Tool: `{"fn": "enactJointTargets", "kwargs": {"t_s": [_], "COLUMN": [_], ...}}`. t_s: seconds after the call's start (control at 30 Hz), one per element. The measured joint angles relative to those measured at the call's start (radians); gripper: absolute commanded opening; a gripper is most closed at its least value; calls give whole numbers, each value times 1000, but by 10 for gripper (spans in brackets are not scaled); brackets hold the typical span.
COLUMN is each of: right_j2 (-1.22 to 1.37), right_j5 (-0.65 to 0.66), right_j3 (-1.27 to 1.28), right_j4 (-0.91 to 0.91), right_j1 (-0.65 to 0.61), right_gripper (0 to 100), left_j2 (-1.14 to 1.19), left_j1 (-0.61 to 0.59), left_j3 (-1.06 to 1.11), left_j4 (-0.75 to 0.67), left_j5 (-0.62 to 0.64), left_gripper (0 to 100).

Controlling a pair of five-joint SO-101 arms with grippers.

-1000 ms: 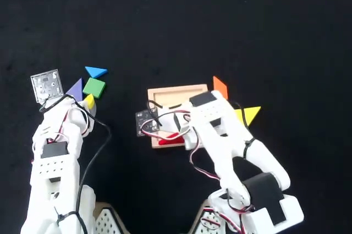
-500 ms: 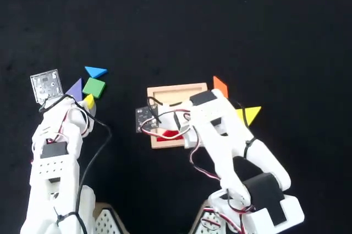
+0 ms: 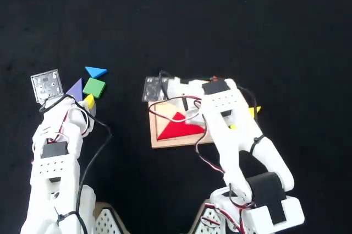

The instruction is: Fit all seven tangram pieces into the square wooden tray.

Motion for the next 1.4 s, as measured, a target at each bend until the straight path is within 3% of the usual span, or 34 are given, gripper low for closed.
{"fn": "enactJointTargets", "kwargs": {"t_s": [0.17,0.27,0.57,1.13,1.4], "right_j2": [8,60,160,155,-23], "right_j5": [-256,-321,-331,-255,-256], "right_j3": [41,78,87,94,130], "right_j4": [-272,-393,-422,-232,-206], "right_j1": [-52,-87,-98,-52,-52], "right_gripper": [14,10,11,11,11], "left_j2": [0,0,0,0,0], "left_j1": [0,0,0,0,0], "left_j3": [0,0,0,0,0], "left_j4": [0,0,0,0,0], "left_j5": [0,0,0,0,0], "left_gripper": [220,220,220,220,220]}}
